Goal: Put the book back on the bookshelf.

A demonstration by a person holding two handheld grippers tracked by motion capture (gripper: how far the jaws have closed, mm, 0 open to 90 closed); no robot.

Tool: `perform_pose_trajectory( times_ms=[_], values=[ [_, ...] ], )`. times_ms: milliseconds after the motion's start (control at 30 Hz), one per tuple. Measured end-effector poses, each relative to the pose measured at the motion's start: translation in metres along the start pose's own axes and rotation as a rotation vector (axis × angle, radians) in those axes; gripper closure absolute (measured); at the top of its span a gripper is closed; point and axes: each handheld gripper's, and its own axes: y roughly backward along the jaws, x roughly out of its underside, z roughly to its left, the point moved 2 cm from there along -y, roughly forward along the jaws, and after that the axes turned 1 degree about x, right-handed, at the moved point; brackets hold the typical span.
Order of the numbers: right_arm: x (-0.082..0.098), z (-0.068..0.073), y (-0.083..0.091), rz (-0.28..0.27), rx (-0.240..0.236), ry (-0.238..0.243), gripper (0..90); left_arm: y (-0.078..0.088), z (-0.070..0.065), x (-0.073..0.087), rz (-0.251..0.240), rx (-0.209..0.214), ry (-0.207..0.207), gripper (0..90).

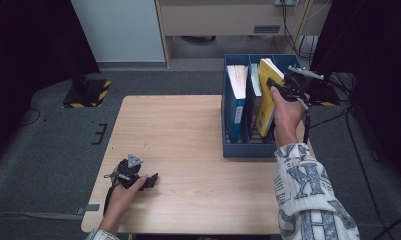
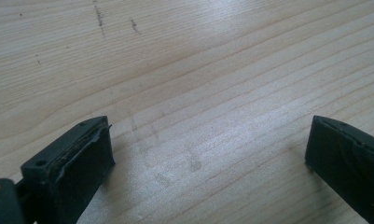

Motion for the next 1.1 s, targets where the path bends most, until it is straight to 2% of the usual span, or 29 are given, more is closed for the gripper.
perform_pose_trajectory(
  times_ms=[367, 1100],
  values=[
    [0.012, -0.004, -0.003, 0.014, -0.001, -0.007, 74.0, 0.000, 0.000, 0.000, 0.005, 0.002, -0.006, 0.0],
    [0.037, -0.005, -0.015, 0.059, 0.013, 0.019, 74.0, -0.002, 0.000, -0.002, 0.006, 0.008, -0.012, 0.0]
  ],
)
